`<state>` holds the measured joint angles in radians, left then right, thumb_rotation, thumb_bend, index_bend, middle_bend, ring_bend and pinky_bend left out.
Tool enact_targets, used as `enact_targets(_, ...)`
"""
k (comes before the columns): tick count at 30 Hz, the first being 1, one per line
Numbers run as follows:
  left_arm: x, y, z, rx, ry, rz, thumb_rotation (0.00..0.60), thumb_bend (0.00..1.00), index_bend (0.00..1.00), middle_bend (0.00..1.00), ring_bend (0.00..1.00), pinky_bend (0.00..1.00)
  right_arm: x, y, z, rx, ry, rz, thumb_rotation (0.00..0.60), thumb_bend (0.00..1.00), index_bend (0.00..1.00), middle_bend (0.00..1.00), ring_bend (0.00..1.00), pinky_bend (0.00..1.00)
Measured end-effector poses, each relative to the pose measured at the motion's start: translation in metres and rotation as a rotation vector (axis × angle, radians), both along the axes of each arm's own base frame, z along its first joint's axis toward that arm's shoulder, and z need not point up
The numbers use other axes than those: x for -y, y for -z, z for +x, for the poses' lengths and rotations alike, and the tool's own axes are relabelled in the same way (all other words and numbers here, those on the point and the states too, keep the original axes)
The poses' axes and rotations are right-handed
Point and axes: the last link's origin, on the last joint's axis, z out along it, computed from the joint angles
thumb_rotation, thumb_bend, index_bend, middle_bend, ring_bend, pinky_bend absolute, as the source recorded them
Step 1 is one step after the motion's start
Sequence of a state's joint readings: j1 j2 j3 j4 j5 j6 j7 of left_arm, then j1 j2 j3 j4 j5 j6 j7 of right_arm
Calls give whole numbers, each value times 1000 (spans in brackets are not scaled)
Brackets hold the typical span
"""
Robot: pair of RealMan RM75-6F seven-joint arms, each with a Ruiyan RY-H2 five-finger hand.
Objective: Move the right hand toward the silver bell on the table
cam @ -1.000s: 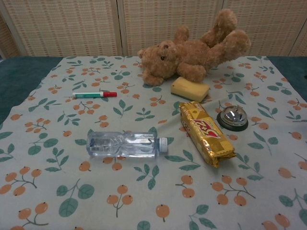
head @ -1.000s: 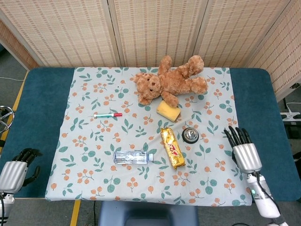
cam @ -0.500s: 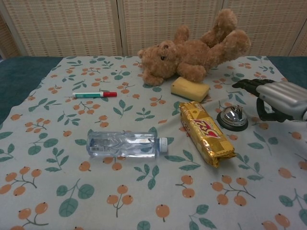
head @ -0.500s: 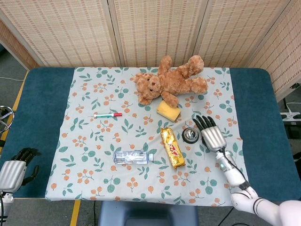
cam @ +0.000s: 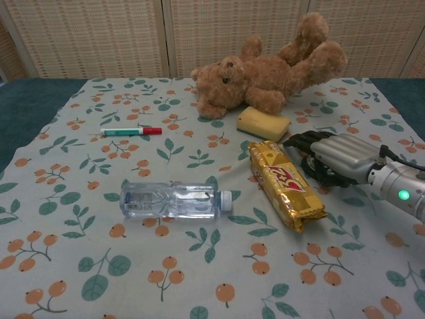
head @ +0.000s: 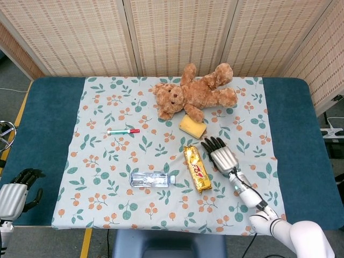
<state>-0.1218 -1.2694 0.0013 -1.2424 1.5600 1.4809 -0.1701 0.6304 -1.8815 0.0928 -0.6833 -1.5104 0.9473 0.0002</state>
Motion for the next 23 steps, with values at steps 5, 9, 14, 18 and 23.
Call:
enact_targets(5,-1,2,0,-8,-2,-7,600,482,314,249,178,419,2,-5,-8,5,16,-11,600,1000,0,0,0,84)
enact_targets(9,-1,3,-1,-11,-5,-9,600,482,313,249,179,418,2,-18,-7,17,-24,-62,600,1000,0,0,0,84)
enact_targets(14,-1,2,-2,-3,-8,-7,600,483,313,249,178,419,-14,-54,-9,31,-120,-185,600,1000,0,0,0,83)
enact_targets(18,-1,2,-2,-4,-12,-8,600,482,313,249,178,418,-45,-87,-25,19,-127,-234,600,1000,0,0,0,82)
enact_targets(23,-1,4,0,-13,1,-11,600,482,313,249,178,419,-101,-127,-54,-61,-36,-242,600,1000,0,0,0,82)
